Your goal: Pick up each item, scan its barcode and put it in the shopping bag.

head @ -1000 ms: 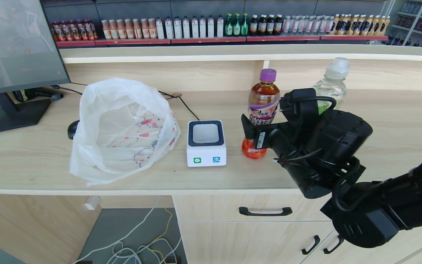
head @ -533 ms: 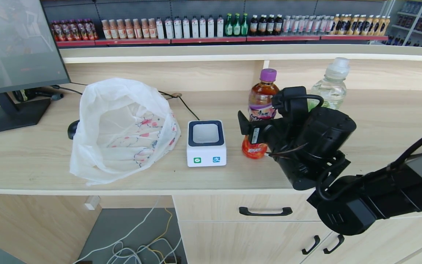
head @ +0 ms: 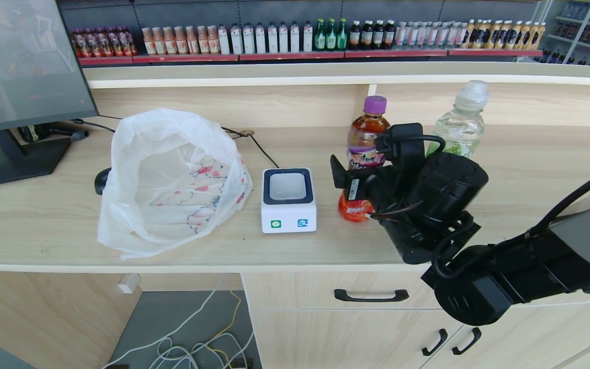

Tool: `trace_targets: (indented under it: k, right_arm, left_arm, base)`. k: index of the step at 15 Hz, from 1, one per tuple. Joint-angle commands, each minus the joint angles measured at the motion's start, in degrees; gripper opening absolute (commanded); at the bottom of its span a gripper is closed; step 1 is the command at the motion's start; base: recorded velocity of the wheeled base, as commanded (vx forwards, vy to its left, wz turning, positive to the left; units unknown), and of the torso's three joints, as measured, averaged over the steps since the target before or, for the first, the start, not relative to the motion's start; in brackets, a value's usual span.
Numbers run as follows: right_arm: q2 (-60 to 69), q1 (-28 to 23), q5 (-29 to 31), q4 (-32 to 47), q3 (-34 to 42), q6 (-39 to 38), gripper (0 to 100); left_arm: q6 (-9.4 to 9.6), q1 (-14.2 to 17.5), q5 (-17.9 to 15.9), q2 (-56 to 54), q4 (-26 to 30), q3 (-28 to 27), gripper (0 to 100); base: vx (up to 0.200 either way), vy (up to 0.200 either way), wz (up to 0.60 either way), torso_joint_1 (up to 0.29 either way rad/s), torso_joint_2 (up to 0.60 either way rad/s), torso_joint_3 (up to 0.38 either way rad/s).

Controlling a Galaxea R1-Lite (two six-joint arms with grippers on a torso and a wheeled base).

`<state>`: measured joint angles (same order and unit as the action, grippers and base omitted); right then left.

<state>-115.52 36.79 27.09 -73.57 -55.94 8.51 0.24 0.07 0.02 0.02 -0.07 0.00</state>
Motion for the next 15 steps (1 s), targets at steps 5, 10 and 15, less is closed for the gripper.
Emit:
trace_targets:
  k: [5,10,15]
  right_arm:
    - [-0.32,-0.40,-0.02,-0.08,-0.40,0.02,100]
    - [-1.02,-0.40,0.07,-0.17,-0.31,0.02,100]
    - [-0.94,-0.40,-0.02,-0.26,-0.40,-0.07,0]
  left_arm:
    - [0.02,0.01,0.06,-0.02,-0.01,0.00,100]
    - [0.02,0.01,-0.02,-0.02,-0.01,0.00,100]
    - [0.02,0.01,0.06,-0.02,-0.01,0.00,100]
  base:
    - [0.000,0.000,0.00,0.000,0.00,0.000]
    - [0.000,0.000,0.00,0.000,0.00,0.000]
    - [0.000,0.000,0.00,0.000,0.00,0.000]
